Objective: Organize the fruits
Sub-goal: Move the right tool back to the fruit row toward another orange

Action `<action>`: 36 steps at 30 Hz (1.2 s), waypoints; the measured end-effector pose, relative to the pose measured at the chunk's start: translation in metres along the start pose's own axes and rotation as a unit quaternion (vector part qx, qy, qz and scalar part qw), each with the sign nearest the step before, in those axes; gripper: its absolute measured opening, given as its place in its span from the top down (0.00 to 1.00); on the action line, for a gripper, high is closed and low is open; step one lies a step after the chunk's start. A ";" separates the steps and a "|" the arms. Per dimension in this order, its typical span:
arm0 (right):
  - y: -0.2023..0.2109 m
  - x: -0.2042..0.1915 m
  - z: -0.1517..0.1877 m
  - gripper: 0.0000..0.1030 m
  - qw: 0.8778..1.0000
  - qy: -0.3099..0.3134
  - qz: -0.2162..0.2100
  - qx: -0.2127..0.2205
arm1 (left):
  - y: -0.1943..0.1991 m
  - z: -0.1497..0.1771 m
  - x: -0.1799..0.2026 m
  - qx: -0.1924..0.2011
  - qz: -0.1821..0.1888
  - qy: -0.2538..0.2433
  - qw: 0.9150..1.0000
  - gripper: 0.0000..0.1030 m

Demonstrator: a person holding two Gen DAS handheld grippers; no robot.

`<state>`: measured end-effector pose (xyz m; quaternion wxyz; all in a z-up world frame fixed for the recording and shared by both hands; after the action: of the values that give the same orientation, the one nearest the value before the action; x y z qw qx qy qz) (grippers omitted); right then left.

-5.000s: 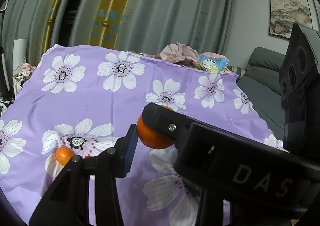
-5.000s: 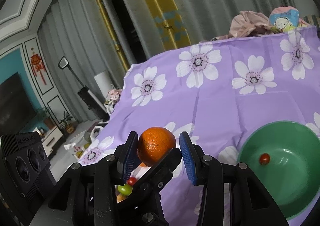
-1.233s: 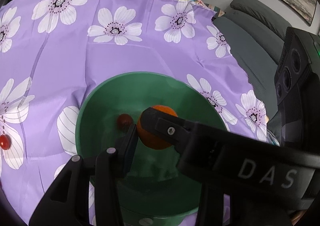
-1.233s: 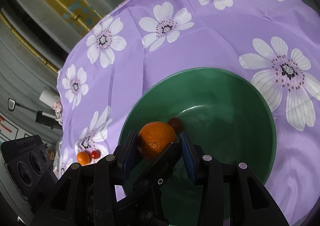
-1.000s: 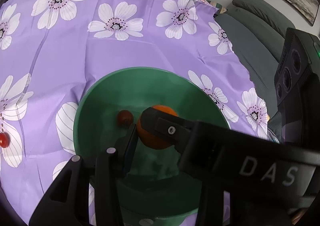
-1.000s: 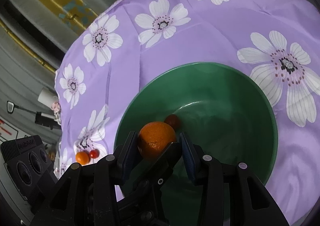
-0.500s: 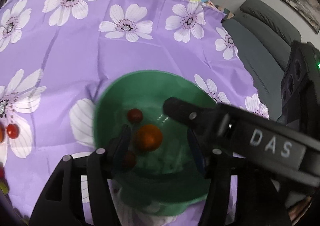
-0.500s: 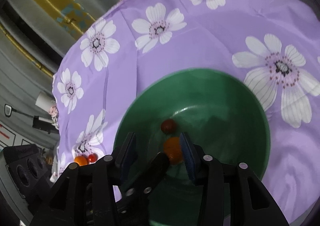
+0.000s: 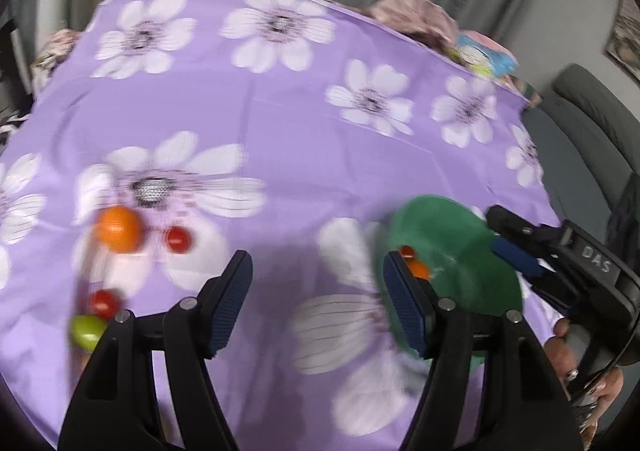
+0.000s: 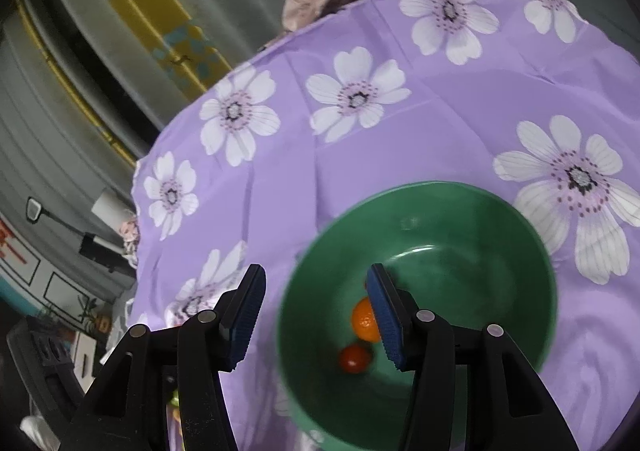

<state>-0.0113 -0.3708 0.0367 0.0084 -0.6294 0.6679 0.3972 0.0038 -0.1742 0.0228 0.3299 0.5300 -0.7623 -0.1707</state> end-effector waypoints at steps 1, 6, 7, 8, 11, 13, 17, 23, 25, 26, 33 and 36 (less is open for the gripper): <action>-0.001 -0.003 0.001 0.49 1.000 0.003 -0.005 -0.001 | 0.003 0.000 -0.009 0.000 -0.008 0.002 1.000 0.34; -0.008 -0.023 0.011 0.49 0.999 0.029 -0.014 -0.008 | 0.016 0.005 -0.050 0.006 -0.035 0.020 0.999 0.34; -0.009 -0.026 0.013 0.49 0.999 0.034 -0.013 -0.009 | 0.017 0.009 -0.060 0.006 -0.035 0.032 0.999 0.34; -0.011 -0.030 0.015 0.49 0.999 0.040 -0.013 -0.010 | 0.017 0.012 -0.070 0.006 -0.037 0.046 0.998 0.34; -0.018 -0.045 0.024 0.49 0.998 0.061 -0.015 -0.018 | 0.011 0.018 -0.097 -0.007 -0.061 0.076 0.995 0.34; -0.022 -0.053 0.030 0.49 0.997 0.076 -0.016 -0.025 | 0.013 0.014 -0.114 0.000 -0.076 0.099 0.992 0.34; -0.033 -0.077 0.048 0.36 0.993 0.099 -0.047 -0.050 | 0.025 0.010 -0.141 0.019 -0.093 0.150 0.984 0.34; -0.059 -0.114 0.080 0.32 0.984 0.126 -0.067 -0.104 | 0.038 0.006 -0.175 0.031 -0.121 0.200 0.972 0.33; -0.069 -0.124 0.089 0.32 0.981 0.126 -0.072 -0.125 | 0.040 0.007 -0.184 0.027 -0.120 0.213 0.969 0.32; -0.076 -0.128 0.093 0.32 0.979 0.120 -0.080 -0.141 | 0.041 0.007 -0.187 0.025 -0.119 0.220 0.968 0.32; -0.125 -0.150 0.124 0.43 0.965 0.068 -0.093 -0.237 | 0.040 0.006 -0.197 0.021 -0.114 0.249 0.962 0.32; -0.140 -0.164 0.125 0.44 0.962 0.053 -0.101 -0.246 | 0.040 0.006 -0.200 0.019 -0.113 0.254 0.960 0.32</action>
<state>0.0801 -0.1507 -0.0377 -0.1423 -0.6967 0.4814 0.5125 0.0160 0.0247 -0.0211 0.4806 0.6451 -0.5917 -0.0522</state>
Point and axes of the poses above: each gripper's, at about its wrist camera, not at the fingertips, and y roughly against the way its jaws point, x to its right, z to its underside, the point moved 3 cm from there along -y, roughly the way its jaws point, and after that the axes turned 6 degrees about x, right-handed, at the moved point
